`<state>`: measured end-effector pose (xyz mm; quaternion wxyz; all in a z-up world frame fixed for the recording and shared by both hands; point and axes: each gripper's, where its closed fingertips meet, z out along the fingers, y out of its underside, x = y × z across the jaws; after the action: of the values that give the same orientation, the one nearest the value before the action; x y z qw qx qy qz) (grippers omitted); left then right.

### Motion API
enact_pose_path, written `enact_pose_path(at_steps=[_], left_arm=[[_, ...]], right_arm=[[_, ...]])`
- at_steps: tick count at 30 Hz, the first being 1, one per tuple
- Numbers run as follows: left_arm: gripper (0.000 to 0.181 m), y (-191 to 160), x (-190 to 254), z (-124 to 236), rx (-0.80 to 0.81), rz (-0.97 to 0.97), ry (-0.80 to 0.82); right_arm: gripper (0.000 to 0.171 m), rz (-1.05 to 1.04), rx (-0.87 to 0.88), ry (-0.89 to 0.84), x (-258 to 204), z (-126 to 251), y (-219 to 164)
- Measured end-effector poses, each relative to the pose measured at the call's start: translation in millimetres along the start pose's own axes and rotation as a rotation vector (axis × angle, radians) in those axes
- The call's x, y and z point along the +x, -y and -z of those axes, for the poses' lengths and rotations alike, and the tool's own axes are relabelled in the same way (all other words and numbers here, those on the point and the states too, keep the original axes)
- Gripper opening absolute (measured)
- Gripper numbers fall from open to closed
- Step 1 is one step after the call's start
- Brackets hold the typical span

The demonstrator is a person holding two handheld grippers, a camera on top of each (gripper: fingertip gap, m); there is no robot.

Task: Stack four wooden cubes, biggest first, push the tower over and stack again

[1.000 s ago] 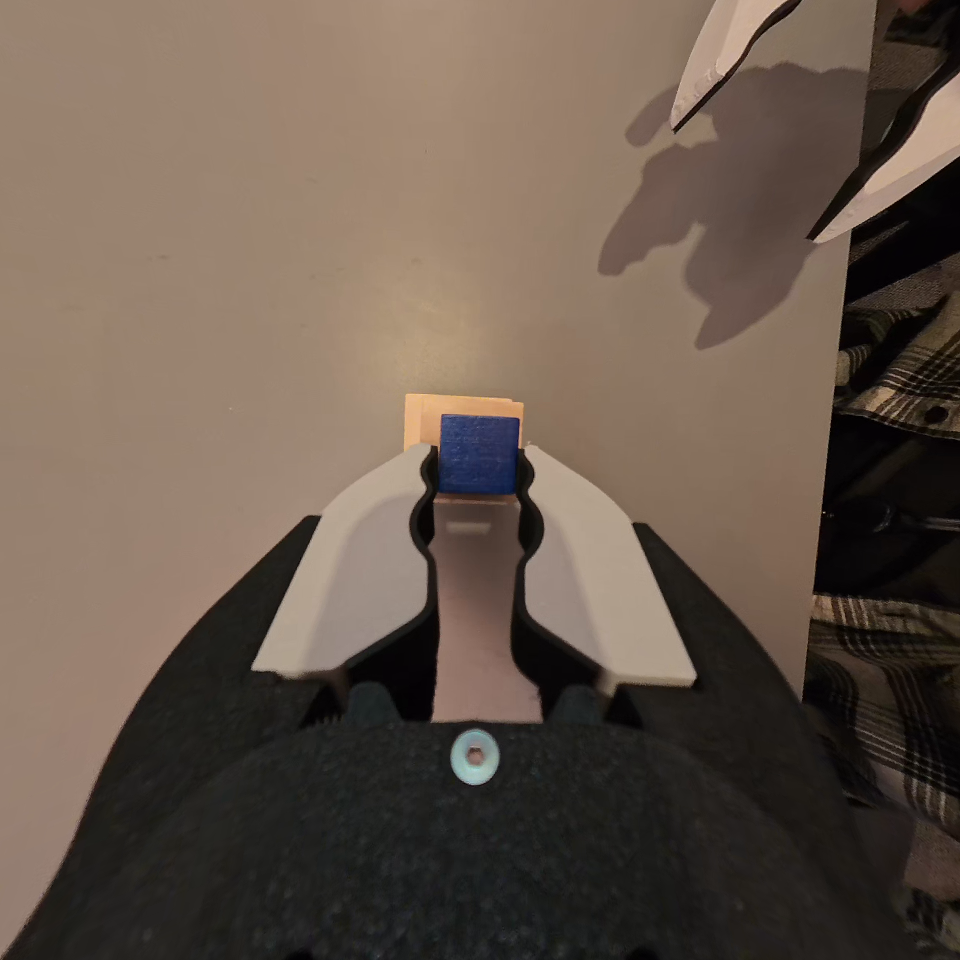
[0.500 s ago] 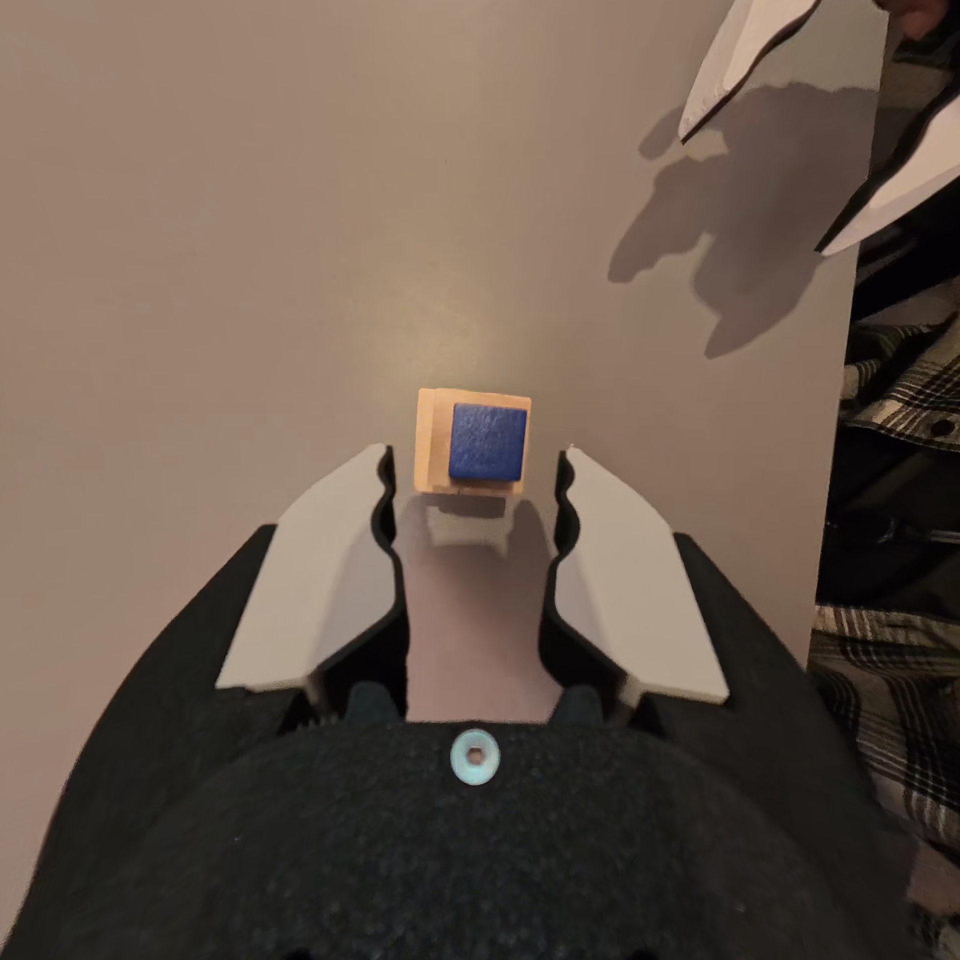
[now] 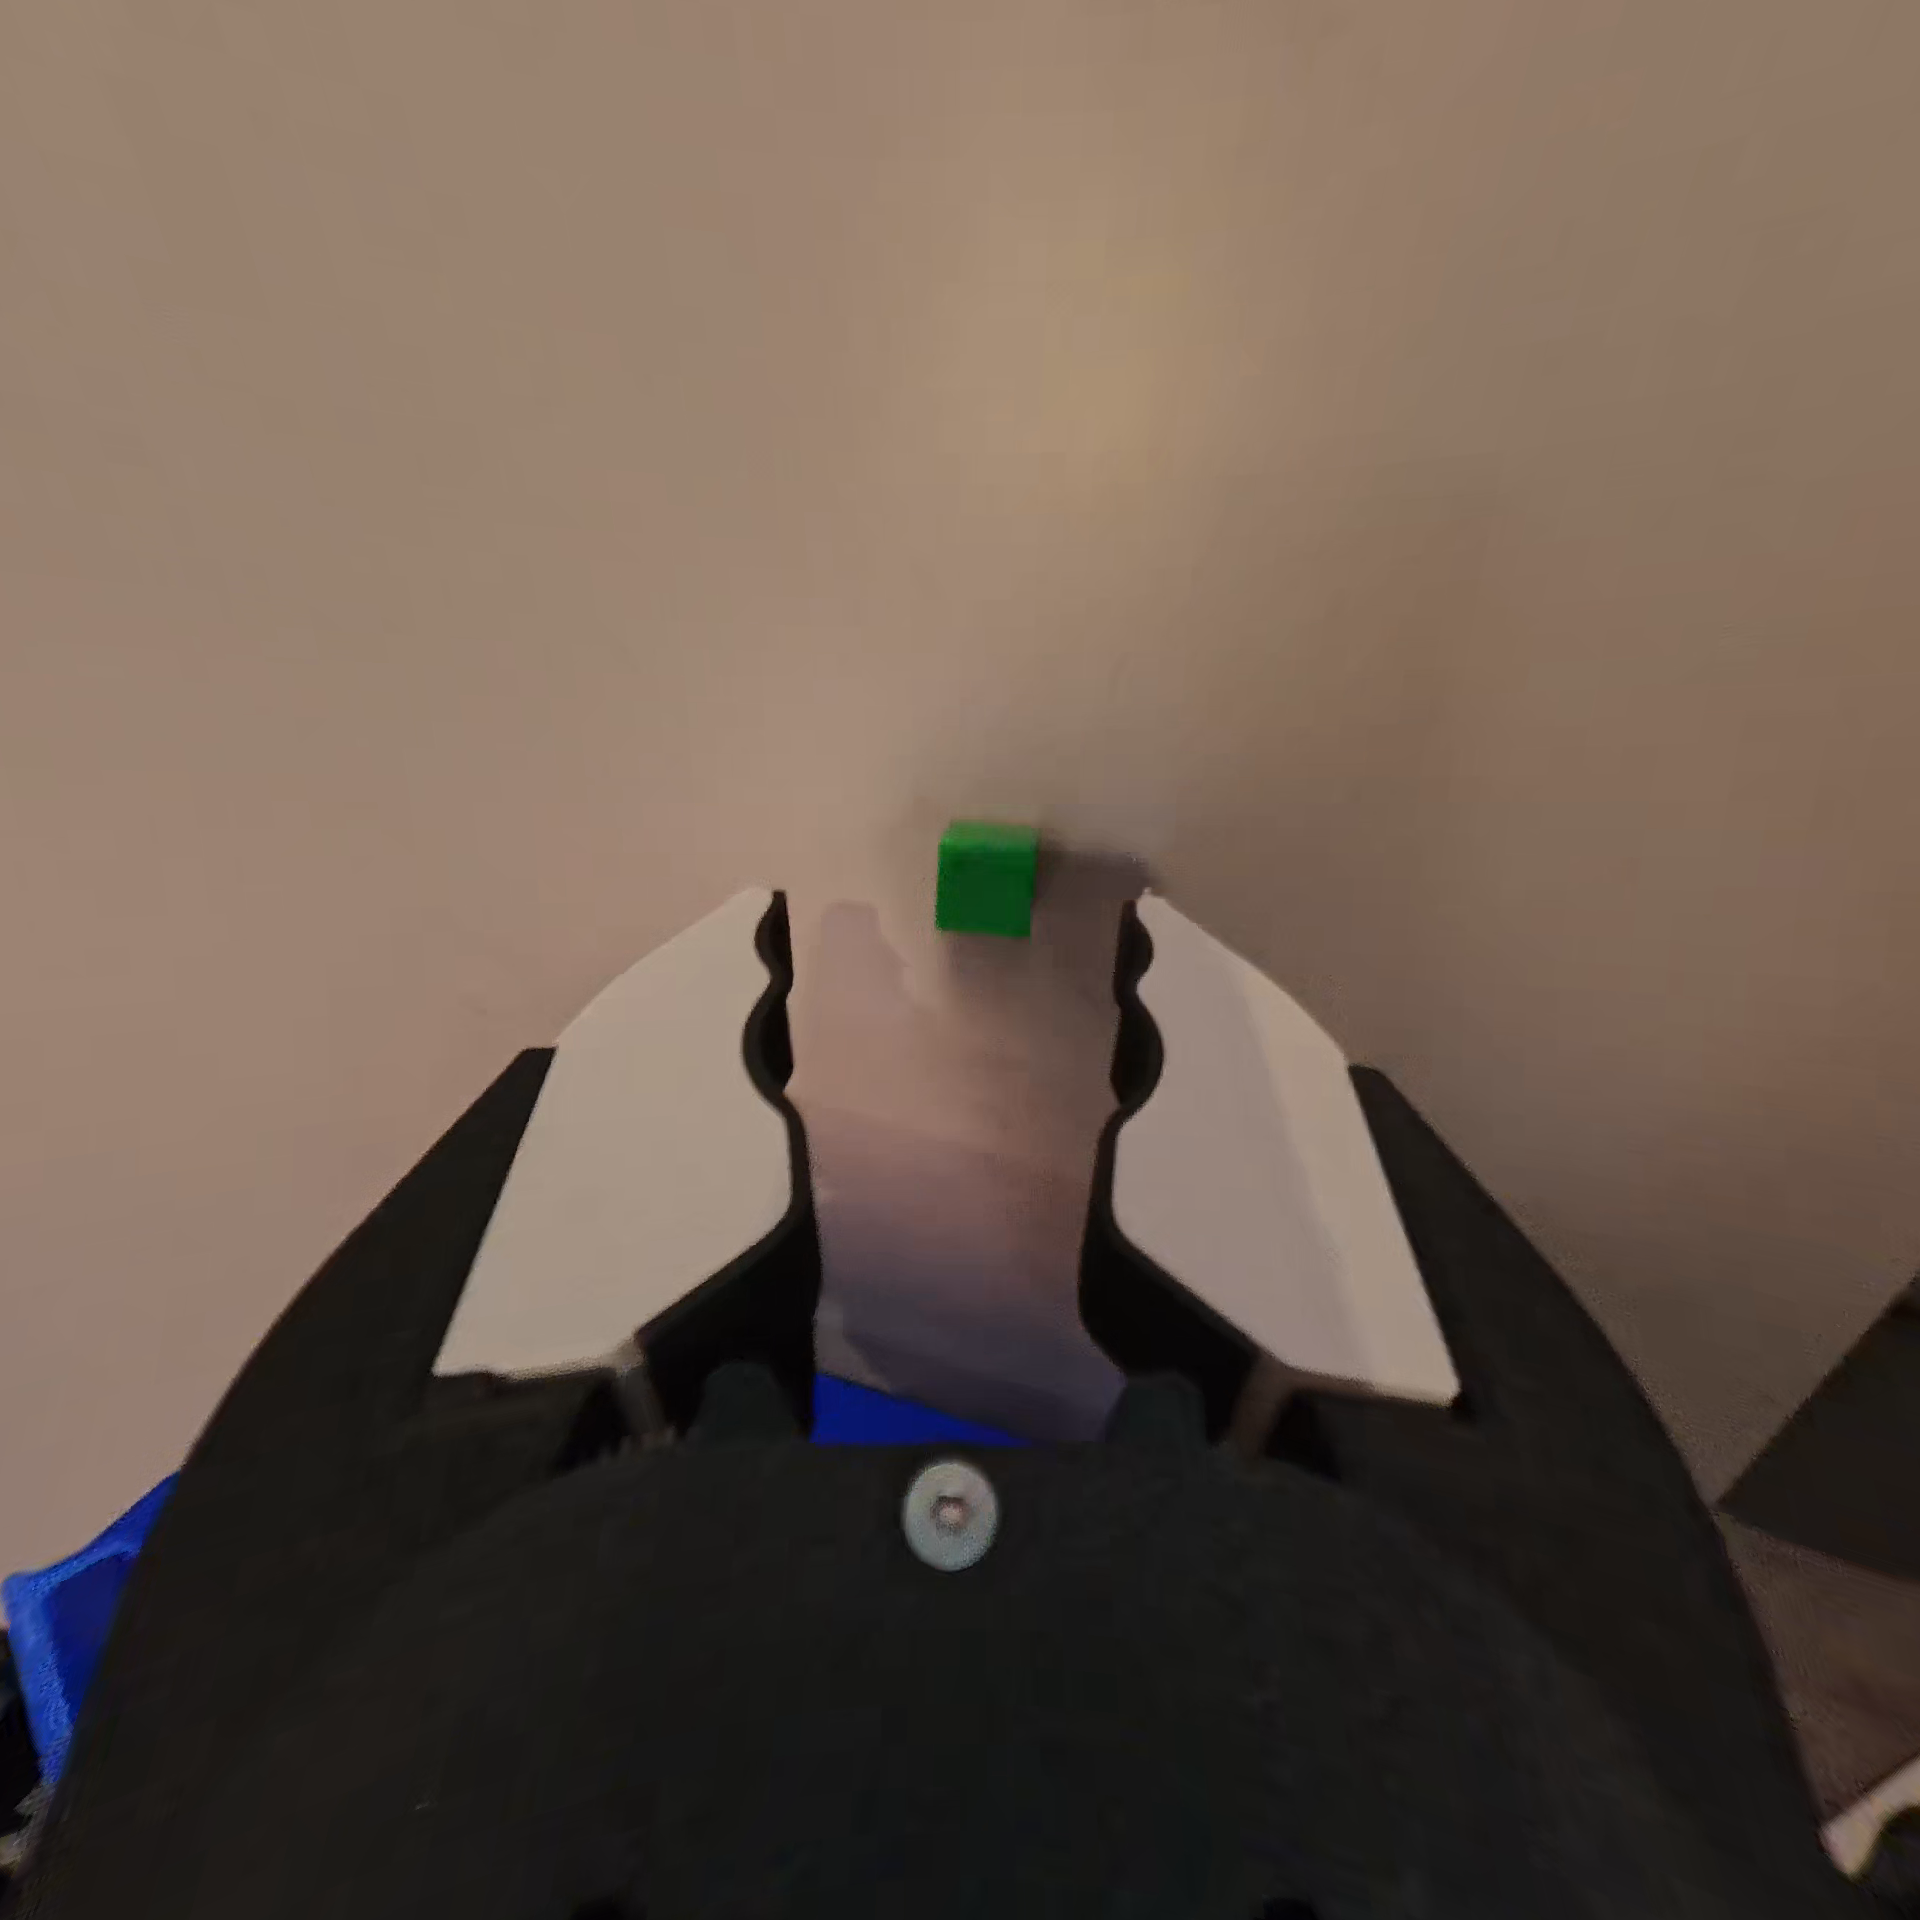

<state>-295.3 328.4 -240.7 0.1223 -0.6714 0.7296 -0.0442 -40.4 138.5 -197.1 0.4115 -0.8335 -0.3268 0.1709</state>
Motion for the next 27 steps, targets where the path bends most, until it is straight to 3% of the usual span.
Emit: enact_pose_path(at_steps=[1,12,15,18,22,27], left_arm=[[0.059,-6.8,-0.5,-6.8,-0.023,-0.015,-0.009],[0.044,-14.9,3.4,-31.3,-0.015,0.023,-0.117],[0.021,-14.1,5.9,-35.2,-0.037,0.019,-0.127],[0.021,-7.7,2.8,-32.4,-0.028,0.039,-0.109],[0.021,36.0,-0.6,1.7,0.118,0.057,-0.082],[0.021,121.2,7.9,59.9,0.236,-0.004,-0.081]], right_arm=[[0.068,0.003,-0.001,0.000,-1.1,-0.4,0.6],[0.068,0.005,0.003,0.005,-4.3,0.0,1.3],[0.068,0.005,0.001,0.006,-4.2,-0.6,1.1],[0.066,0.004,0.002,0.004,-3.7,1.4,0.4],[0.063,-0.001,0.015,0.002,-1.9,5.9,1.0],[0.062,-0.005,0.009,0.012,-2.2,4.7,-0.7]])
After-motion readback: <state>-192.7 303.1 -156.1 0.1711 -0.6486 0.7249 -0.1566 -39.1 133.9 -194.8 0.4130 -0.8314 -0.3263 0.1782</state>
